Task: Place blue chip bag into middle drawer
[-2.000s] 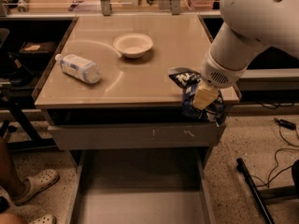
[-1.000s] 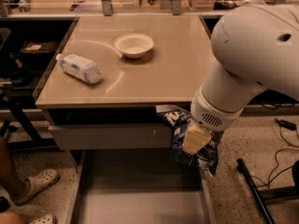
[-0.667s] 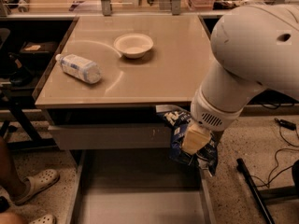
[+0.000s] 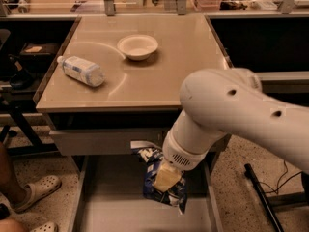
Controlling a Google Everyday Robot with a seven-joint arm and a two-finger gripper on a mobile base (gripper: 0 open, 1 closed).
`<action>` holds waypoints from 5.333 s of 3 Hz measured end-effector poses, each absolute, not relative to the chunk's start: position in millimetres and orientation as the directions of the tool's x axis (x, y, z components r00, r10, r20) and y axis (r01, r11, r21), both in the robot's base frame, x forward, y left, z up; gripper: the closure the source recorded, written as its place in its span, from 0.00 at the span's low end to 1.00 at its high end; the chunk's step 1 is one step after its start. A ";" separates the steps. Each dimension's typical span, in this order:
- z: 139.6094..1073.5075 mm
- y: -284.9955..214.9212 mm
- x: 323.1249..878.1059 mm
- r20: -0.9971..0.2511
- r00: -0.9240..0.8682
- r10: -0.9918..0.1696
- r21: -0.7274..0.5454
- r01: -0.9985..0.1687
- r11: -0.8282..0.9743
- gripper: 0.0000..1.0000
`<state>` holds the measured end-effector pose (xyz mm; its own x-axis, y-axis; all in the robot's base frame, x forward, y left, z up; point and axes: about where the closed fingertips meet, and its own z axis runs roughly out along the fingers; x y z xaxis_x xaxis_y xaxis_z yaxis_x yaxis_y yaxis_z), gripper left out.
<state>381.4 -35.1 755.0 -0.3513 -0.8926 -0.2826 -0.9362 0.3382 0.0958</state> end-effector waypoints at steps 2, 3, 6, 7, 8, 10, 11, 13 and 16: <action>697.4 0.8 371.7 -0.337 -0.367 -0.867 0.213 -0.927 0.310 1.00; 683.5 5.9 367.5 -0.340 -0.379 -0.861 0.241 -0.920 0.310 1.00; 545.5 44.0 374.6 -0.407 -0.507 -0.759 0.377 -0.851 0.366 1.00; 539.3 45.8 373.6 -0.407 -0.515 -0.754 0.388 -0.845 0.367 1.00; 530.8 48.4 372.2 -0.414 -0.525 -0.744 0.406 -0.838 0.365 1.00; 483.6 71.7 408.8 -0.493 -0.564 -0.662 0.409 -0.822 0.396 1.00; 461.9 81.8 419.0 -0.512 -0.591 -0.624 0.412 -0.806 0.425 1.00; 442.7 91.7 422.1 -0.513 -0.618 -0.595 0.433 -0.785 0.442 0.82; 442.7 91.7 422.1 -0.513 -0.618 -0.595 0.433 -0.786 0.442 0.13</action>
Offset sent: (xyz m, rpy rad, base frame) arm -0.0099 0.0300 -0.0452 0.0773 0.0728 0.0169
